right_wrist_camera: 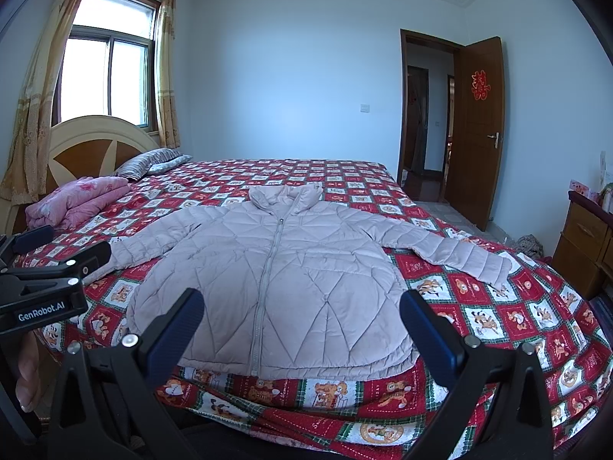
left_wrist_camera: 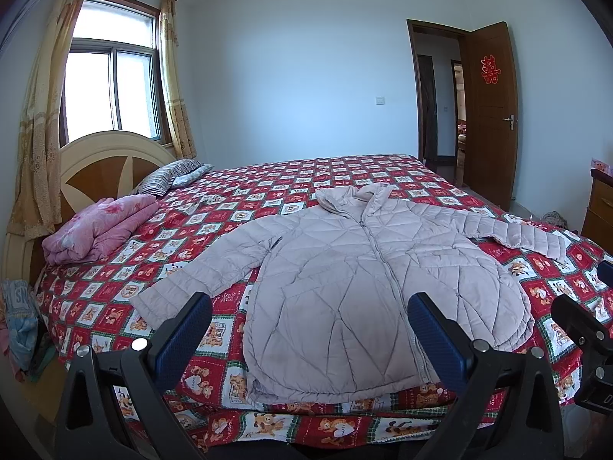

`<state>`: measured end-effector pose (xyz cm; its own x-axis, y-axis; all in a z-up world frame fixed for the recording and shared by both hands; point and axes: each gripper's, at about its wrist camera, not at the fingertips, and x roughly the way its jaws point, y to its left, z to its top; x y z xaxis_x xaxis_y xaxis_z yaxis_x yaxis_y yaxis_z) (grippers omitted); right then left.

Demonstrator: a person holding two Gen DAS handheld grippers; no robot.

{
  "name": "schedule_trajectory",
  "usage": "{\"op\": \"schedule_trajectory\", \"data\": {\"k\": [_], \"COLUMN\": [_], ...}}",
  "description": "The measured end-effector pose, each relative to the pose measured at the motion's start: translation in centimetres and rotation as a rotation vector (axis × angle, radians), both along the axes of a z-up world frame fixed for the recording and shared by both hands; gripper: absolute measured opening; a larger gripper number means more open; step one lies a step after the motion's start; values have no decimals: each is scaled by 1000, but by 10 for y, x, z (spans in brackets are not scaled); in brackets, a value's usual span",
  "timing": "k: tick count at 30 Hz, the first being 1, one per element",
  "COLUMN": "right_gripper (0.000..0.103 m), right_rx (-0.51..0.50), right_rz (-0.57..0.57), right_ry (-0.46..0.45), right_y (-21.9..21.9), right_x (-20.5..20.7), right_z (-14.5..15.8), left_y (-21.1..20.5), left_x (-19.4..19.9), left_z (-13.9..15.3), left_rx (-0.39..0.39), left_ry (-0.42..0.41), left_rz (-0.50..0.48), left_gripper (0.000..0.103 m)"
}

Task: Fold large clothes

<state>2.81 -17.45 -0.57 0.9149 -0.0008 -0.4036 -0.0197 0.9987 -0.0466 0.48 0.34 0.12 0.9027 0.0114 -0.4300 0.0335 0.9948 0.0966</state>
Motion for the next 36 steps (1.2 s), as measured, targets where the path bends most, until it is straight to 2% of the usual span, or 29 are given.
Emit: {"op": "schedule_trajectory", "data": {"k": [5, 9, 13, 20, 25, 31, 36], "right_gripper": [103, 103, 103, 103, 103, 103, 99], "right_rx": [8, 67, 59, 43, 68, 204, 282], "right_rz": [6, 13, -2, -87, -214, -403, -556], "right_ry": [7, 19, 24, 67, 141, 265, 319], "right_y": [3, -4, -8, -39, -92, -189, -259], "right_x": [0, 4, 9, 45, 87, 136, 169], "right_z": [-3, -9, -12, -33, -53, -75, -89], "left_y": [1, 4, 4, 9, 17, 15, 7], "left_x": [2, 8, 14, 47, 94, 158, 214], "left_z": [-1, -3, -7, -23, -40, -60, -81], "left_rx": [0, -14, -26, -10, 6, 56, 72], "left_ry": [4, 27, 39, 41, 61, 53, 102], "left_rz": [3, -3, -20, 4, 30, 53, 41], "left_gripper": [102, 102, 102, 102, 102, 102, 102]}}
